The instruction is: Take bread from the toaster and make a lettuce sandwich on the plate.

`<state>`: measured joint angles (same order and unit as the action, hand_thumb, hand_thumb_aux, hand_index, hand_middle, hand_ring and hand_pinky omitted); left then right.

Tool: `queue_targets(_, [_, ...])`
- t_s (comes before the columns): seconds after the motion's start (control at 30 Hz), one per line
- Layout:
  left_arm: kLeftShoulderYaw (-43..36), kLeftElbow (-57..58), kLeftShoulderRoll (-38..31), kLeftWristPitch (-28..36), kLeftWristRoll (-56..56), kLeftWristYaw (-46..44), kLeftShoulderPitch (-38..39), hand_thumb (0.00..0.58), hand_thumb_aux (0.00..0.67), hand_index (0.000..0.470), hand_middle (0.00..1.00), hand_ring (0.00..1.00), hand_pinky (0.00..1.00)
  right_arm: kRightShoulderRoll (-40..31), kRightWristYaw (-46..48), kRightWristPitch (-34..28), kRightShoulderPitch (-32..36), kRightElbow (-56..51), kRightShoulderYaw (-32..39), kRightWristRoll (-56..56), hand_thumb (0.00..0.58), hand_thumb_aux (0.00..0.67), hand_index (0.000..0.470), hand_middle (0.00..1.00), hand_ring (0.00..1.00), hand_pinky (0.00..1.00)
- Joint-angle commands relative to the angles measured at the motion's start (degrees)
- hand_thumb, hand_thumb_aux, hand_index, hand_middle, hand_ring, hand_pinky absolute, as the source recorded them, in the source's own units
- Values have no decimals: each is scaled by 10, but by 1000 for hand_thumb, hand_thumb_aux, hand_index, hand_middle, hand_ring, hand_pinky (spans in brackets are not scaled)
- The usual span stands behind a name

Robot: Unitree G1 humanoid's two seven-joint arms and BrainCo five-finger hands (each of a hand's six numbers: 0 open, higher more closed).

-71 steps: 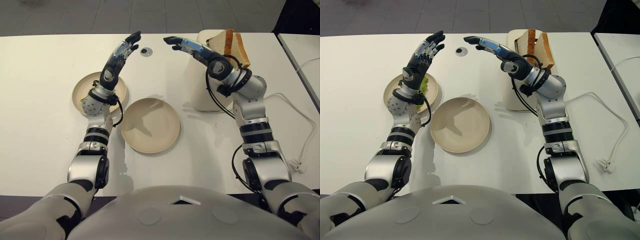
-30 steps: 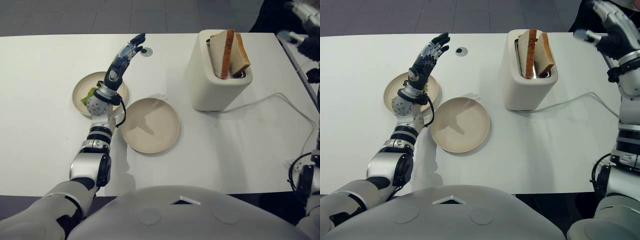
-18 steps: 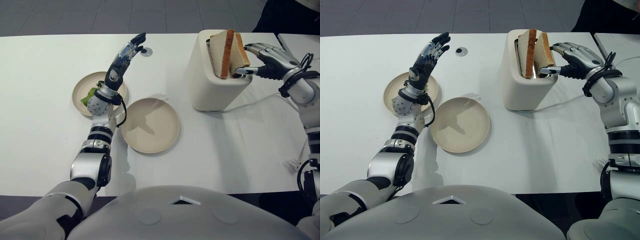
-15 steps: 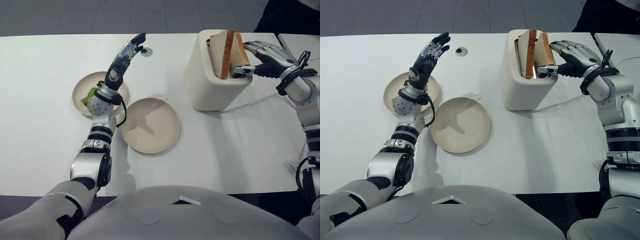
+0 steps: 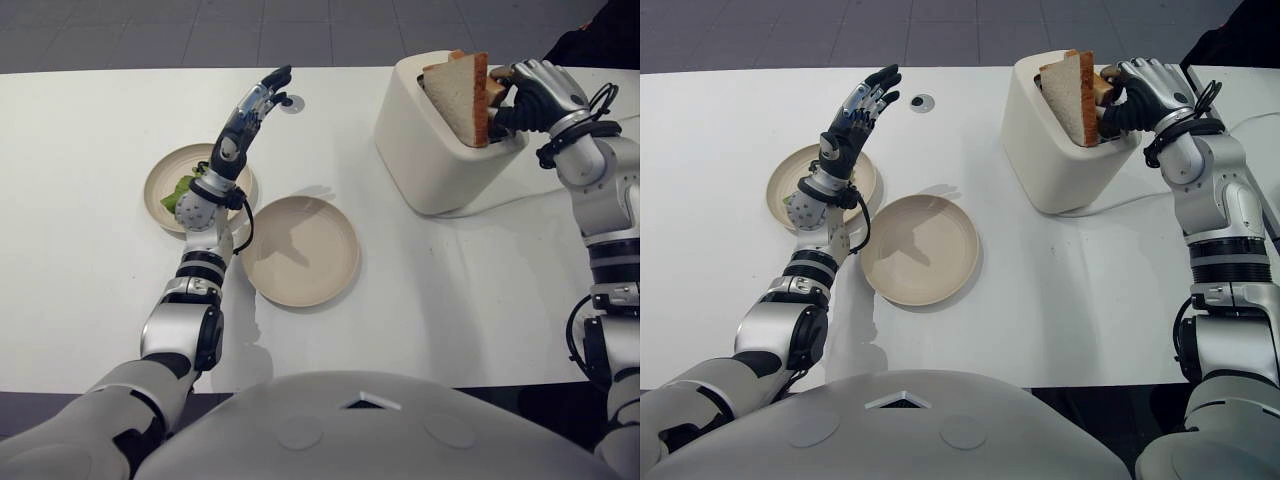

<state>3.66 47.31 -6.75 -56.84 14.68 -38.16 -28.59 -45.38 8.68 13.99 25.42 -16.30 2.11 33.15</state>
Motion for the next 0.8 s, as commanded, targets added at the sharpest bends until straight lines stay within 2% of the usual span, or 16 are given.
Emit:
queue_targets(0.03, [-3, 8, -4, -1, -11, 0, -4, 0, 0, 0, 0, 0, 0, 24, -22, 12, 19, 20, -9, -28, 580, 670, 470, 1000, 1000, 1000])
queue_targets(0.4, [-1, 11, -6, -4, -10, 2, -10, 0, 0, 0, 0, 0, 0, 32, -105, 42, 49, 52, -97, -98, 580, 670, 470, 1000, 1000, 1000])
queue_targets(0.47, [3, 16, -21, -16, -40, 28, -12, 0, 0, 0, 0, 0, 0, 38, -109, 57, 50, 65, -117, -128, 580, 670, 470, 1000, 1000, 1000])
queue_targets(0.53, [9, 24, -51, -33, -92, 69, -15, 0, 0, 0, 0, 0, 0, 44, -105, 74, 50, 84, -132, -164, 580, 670, 470, 1000, 1000, 1000])
queue_targets(0.63, [19, -4, -129, -38, -240, 173, -4, 0, 0, 0, 0, 0, 0, 62, -60, 88, 44, 132, -143, -261, 580, 670, 470, 1000, 1000, 1000])
queue_targets(0.8, [-9, -86, -260, 62, -472, 301, 53, 0, 0, 0, 0, 0, 0, 96, 26, 57, 16, 227, -123, -395, 580, 670, 470, 1000, 1000, 1000])
